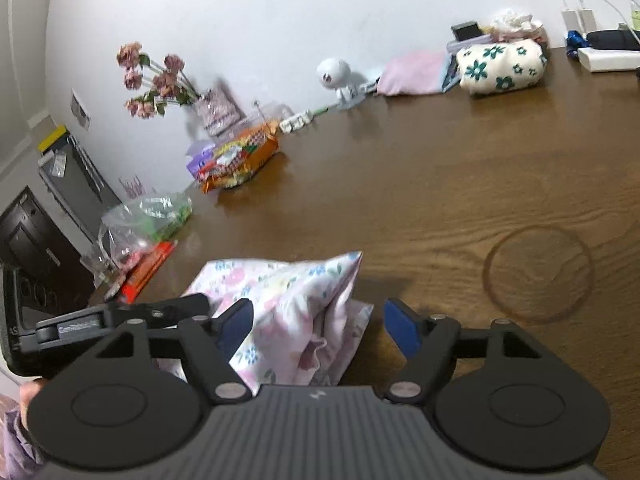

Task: Fold clothes
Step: 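Grasp the folded bundle with both grippers and lift it, then carry the bundle with both grippers toward the cream floral bundle by the wall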

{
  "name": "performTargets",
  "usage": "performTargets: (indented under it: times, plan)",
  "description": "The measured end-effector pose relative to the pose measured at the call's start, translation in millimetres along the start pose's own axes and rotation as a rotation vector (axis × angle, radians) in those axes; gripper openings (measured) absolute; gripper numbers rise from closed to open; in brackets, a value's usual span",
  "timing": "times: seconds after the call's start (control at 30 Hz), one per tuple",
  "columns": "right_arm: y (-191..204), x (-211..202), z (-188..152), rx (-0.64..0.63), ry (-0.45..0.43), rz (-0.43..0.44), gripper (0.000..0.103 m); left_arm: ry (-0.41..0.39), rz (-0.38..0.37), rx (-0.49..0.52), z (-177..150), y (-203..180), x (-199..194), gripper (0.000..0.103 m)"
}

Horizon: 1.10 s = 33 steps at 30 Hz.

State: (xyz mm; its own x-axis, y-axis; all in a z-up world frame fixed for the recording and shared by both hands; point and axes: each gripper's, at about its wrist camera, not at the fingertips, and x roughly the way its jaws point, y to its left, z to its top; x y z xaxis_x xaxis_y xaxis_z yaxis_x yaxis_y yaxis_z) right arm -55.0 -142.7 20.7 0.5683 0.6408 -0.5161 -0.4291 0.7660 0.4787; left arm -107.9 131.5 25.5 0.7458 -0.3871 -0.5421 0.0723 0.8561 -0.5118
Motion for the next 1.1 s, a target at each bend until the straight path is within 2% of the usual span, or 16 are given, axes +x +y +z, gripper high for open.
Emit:
performTargets:
  times: [0.07, 0.13, 0.2, 0.27, 0.33, 0.37, 0.4, 0.5, 0.53, 0.6, 0.63, 0.67, 0.7, 0.8, 0.87, 1.1]
  plan:
    - [4, -8, 0, -0.031, -0.021, -0.024, 0.074, -0.006, 0.000, 0.006, -1, -1, -3, 0.055]
    - [6, -20, 1, -0.056, -0.040, -0.029, 0.080, -0.019, 0.015, 0.008, 0, 0, -11, 0.077]
    - [7, -32, 1, -0.081, -0.054, -0.021, 0.088, -0.029, 0.027, 0.014, 0, 2, -19, 0.078]
    - [7, -34, -1, -0.077, -0.047, -0.009, 0.091, -0.021, 0.045, 0.012, -1, 3, -20, 0.078]
    - [7, -25, -4, -0.061, -0.033, 0.011, 0.090, -0.002, 0.059, -0.005, -3, 4, -15, 0.077]
    - [7, -19, -5, -0.051, -0.021, 0.016, 0.087, 0.007, 0.065, -0.015, -4, 5, -11, 0.077]
    - [6, -11, -6, -0.042, 0.000, 0.019, 0.080, 0.013, 0.062, -0.019, -4, 6, -9, 0.076]
    - [3, 7, -10, -0.005, 0.055, 0.039, 0.073, 0.028, 0.024, 0.007, -5, 4, -4, 0.065]
    - [1, 10, -12, 0.011, 0.058, 0.054, 0.070, 0.028, 0.013, 0.020, -6, 4, -2, 0.065]
    - [-2, 16, -13, 0.041, 0.066, 0.088, 0.052, 0.023, 0.001, 0.056, -6, 0, 4, 0.065]
    - [-3, 18, -13, 0.056, 0.076, 0.104, 0.047, 0.023, 0.000, 0.070, -5, -2, 8, 0.060]
    - [-6, 21, -12, 0.078, 0.083, 0.114, 0.037, 0.028, -0.002, 0.077, -4, -4, 12, 0.054]
    - [-10, 22, -11, 0.102, 0.082, 0.119, 0.033, 0.034, -0.014, 0.073, -2, -4, 16, 0.046]
    - [-21, 25, -6, 0.173, 0.078, 0.134, 0.025, 0.042, -0.096, 0.022, 7, 0, 26, 0.032]
    - [-27, 19, 2, 0.205, 0.068, 0.149, 0.020, 0.021, -0.151, 0.015, 15, -4, 25, 0.026]
    - [-12, -28, 54, 0.123, -0.066, 0.170, 0.018, -0.110, -0.255, 0.102, 60, -41, 2, 0.025]
